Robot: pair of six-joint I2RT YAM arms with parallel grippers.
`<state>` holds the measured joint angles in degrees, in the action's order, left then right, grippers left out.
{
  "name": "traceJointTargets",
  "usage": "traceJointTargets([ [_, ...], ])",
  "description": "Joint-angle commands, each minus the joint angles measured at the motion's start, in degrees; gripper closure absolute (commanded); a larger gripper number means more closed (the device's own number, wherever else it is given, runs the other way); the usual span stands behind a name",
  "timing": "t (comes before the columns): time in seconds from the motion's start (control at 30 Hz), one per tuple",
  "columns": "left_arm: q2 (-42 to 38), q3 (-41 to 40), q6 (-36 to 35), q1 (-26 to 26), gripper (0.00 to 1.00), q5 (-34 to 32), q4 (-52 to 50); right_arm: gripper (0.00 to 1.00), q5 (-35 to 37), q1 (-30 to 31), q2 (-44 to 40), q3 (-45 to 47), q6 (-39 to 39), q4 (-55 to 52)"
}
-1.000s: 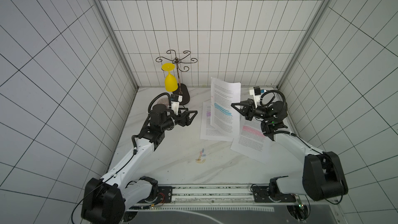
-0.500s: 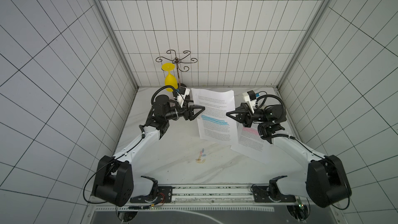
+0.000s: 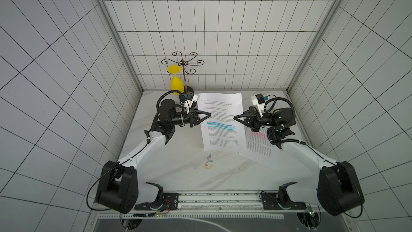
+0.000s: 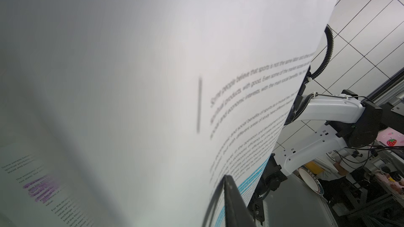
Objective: Unclip the paperclips from the documents
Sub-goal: Remove the paper clip from the document.
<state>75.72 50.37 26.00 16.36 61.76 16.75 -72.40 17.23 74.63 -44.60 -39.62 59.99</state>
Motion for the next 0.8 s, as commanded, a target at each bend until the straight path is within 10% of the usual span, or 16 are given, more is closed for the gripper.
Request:
traceJointTargets([
  [0.0, -2.02, -1.39, 0.28, -0.81, 0.79, -0.45, -0.31, 1.00, 0.95, -0.69, -0.27, -0.62, 1.56, -0.43],
  [0.77, -4.65, -3.77, 0.20, -3.55, 0.73, -2.30, -2.93, 1.00, 1.76, -2.90, -1.39, 0.40, 3.32, -2.46],
])
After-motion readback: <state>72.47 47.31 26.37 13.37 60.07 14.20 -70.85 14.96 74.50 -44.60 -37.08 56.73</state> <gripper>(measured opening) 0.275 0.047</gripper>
